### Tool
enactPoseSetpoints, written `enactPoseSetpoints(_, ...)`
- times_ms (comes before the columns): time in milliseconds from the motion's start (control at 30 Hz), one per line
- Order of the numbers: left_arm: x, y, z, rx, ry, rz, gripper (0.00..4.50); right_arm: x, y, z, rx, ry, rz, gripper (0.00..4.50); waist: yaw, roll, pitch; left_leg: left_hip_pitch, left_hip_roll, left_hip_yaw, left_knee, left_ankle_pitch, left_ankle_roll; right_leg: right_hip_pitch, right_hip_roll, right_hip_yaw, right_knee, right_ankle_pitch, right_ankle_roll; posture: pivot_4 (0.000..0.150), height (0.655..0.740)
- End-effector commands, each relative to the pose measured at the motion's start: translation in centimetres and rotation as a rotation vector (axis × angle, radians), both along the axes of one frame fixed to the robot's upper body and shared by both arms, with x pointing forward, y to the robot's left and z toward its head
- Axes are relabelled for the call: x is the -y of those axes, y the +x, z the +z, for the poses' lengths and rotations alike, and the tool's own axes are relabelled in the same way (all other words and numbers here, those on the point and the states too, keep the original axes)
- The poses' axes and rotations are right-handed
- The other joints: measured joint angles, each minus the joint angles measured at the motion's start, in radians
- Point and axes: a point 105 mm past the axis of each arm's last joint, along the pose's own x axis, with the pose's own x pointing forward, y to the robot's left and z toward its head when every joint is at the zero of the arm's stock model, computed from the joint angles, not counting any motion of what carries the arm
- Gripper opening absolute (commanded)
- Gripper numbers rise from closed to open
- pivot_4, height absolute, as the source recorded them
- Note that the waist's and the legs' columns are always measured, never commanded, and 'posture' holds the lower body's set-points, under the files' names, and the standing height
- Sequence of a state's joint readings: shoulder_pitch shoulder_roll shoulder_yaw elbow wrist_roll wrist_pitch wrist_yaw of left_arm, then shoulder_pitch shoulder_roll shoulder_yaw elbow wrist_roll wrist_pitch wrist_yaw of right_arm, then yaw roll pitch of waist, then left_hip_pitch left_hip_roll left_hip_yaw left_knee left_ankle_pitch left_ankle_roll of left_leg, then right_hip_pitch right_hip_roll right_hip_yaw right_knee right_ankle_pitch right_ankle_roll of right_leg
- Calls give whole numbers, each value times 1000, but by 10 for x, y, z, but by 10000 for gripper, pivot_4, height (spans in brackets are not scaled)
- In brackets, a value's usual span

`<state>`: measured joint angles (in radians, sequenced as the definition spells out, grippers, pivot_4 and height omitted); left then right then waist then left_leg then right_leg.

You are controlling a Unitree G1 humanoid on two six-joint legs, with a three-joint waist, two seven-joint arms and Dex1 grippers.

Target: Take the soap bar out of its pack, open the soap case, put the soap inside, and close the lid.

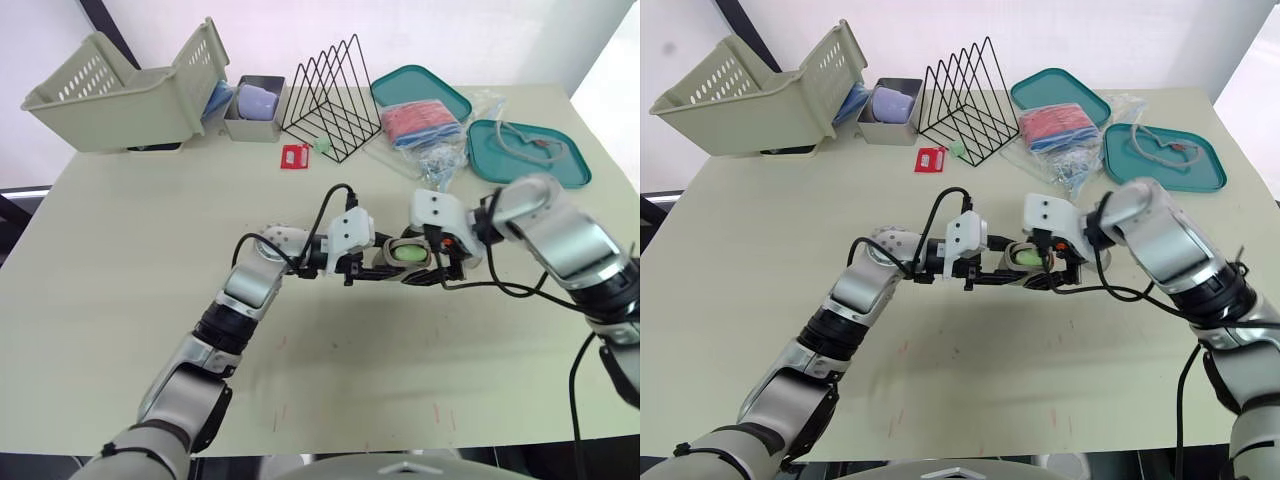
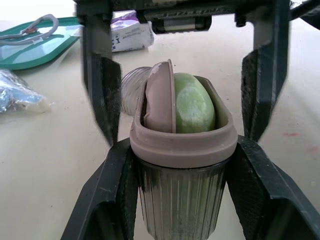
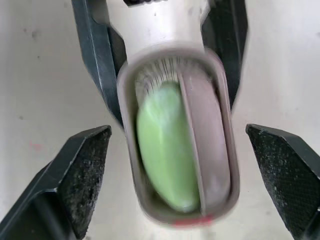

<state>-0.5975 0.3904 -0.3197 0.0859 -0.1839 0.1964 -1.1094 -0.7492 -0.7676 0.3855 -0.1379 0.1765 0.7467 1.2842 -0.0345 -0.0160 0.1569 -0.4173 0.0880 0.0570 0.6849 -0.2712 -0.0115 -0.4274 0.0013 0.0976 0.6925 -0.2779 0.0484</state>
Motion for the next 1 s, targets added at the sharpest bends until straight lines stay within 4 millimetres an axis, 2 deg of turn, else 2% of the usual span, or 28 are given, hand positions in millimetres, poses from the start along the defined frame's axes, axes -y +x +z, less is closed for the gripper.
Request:
enactPoseSetpoints(33,-6,-1,14,49,-61,-2,19655,7,4,14,99,139,26,45000,-1,0,0,0,0,0,0,0,0,0,0,0,0,0,0,1500,7400)
enactPoseSetpoints(233,-8,-6,22,44,-174,11,19655,33,-5,14,171,420,-42,45000,4,0,0,0,0,0,0,0,0,1,0,0,0,0,0,1500,7400)
enactPoseSetpoints(333,-12,-10,19,36,-186,20,19655,58,-12,20,232,526,-142,45000,12,0,0,0,0,0,0,0,0,1,0,0,0,0,0,1500,7400)
enactPoseSetpoints(467,-16,-13,13,22,-191,29,19655,106,-20,23,317,623,-365,45000,24,0,0,1,0,0,1,0,0,2,0,0,0,0,1,1500,7400)
enactPoseSetpoints(500,-16,-14,12,21,-190,28,19655,122,-25,20,340,626,-433,45000,25,0,0,2,0,0,0,0,0,3,0,0,0,0,1,1500,7400)
enactPoseSetpoints(600,-17,-14,12,17,-195,35,19655,192,-44,12,439,585,-710,45000,35,0,0,3,-1,-2,0,0,0,6,0,-1,-2,0,1,1500,7400)
enactPoseSetpoints(633,-17,-13,12,16,-199,38,19655,209,-52,10,459,574,-775,45000,36,0,0,3,-1,-3,0,0,0,7,0,-2,-4,0,1,1500,7400)
enactPoseSetpoints(700,-18,-13,13,15,-203,42,19655,227,-66,3,461,552,-842,45000,35,1,0,4,-2,-3,0,0,0,8,-1,-2,-5,0,1,1500,7400)
enactPoseSetpoints(833,-20,-11,13,15,-203,49,19655,244,-87,-16,417,485,-901,45000,22,1,-1,7,-2,-5,-2,0,0,12,0,-3,-6,-1,1,1500,7400)
enactPoseSetpoints(1000,-25,-7,14,19,-197,68,19655,248,-87,-11,435,521,-929,45000,12,1,-1,12,-2,-6,-2,0,0,17,0,-2,-7,-1,1,1500,7400)
